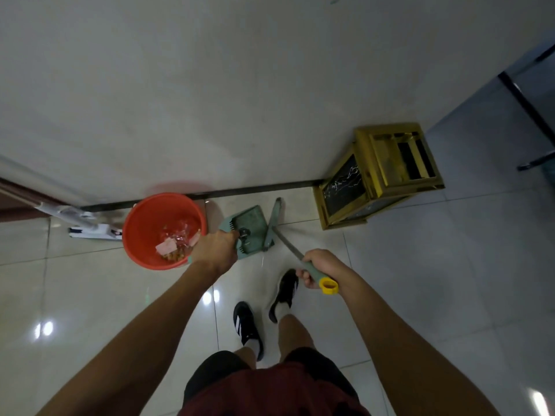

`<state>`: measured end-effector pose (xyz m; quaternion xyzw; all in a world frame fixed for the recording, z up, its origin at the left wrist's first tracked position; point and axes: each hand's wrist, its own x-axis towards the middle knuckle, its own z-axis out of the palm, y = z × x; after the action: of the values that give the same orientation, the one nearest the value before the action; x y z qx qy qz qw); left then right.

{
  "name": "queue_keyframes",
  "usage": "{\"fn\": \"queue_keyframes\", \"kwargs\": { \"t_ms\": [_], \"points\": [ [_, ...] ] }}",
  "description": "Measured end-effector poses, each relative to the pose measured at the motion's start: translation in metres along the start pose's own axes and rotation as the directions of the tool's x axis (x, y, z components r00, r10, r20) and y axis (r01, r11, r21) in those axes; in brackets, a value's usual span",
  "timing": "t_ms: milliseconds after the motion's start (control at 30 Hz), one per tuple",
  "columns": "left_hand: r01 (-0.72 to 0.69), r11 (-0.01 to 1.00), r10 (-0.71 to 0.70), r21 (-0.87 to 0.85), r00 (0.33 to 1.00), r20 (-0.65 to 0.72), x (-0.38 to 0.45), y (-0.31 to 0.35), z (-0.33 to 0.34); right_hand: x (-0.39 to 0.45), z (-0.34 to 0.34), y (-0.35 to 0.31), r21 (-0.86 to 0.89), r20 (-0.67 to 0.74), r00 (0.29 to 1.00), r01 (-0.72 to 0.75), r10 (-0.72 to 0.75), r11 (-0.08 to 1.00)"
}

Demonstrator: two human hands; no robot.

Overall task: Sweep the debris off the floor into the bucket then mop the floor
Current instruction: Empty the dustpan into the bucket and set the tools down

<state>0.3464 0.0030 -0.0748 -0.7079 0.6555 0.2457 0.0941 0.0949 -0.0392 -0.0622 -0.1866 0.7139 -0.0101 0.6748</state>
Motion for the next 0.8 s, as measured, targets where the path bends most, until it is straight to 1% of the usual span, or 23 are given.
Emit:
{"fn": "queue_keyframes", "kwargs": {
  "t_ms": [200,367,467,533,633,700,800],
  "points": [
    [-0.008,0.999,0.007,0.035,1.0,0.021,0.052,0.0,-0.019,0.012,0.004,-0.063,-0.157,0.032,0.998,0.049,-0.044,0.986],
    [-0.118,0.988,0.109,0.098,0.99,0.089,0.08,0.004,-0.029,0.018,0.01,-0.111,-0.24,0.123,0.99,0.091,-0.063,0.967],
    [-0.134,0.988,0.124,0.071,0.984,0.126,0.085,0.001,-0.031,0.015,0.022,-0.13,-0.257,0.139,0.99,0.073,-0.037,0.964],
    [-0.128,0.991,0.121,0.028,0.979,0.164,0.086,-0.003,-0.031,0.012,0.033,-0.137,-0.286,0.137,0.99,0.057,-0.018,0.957],
    [-0.135,0.991,0.132,0.002,0.971,0.197,0.087,-0.007,-0.023,0.014,0.052,-0.137,-0.334,0.174,0.984,0.08,-0.022,0.939],
    [-0.142,0.99,0.139,0.001,0.968,0.21,0.089,-0.008,-0.019,0.013,0.066,-0.133,-0.325,0.198,0.98,0.099,-0.035,0.941],
    [-0.13,0.989,0.141,-0.066,0.966,0.215,0.088,-0.013,-0.012,0.008,0.084,-0.129,-0.329,0.196,0.979,0.117,-0.053,0.937]
  ]
}}
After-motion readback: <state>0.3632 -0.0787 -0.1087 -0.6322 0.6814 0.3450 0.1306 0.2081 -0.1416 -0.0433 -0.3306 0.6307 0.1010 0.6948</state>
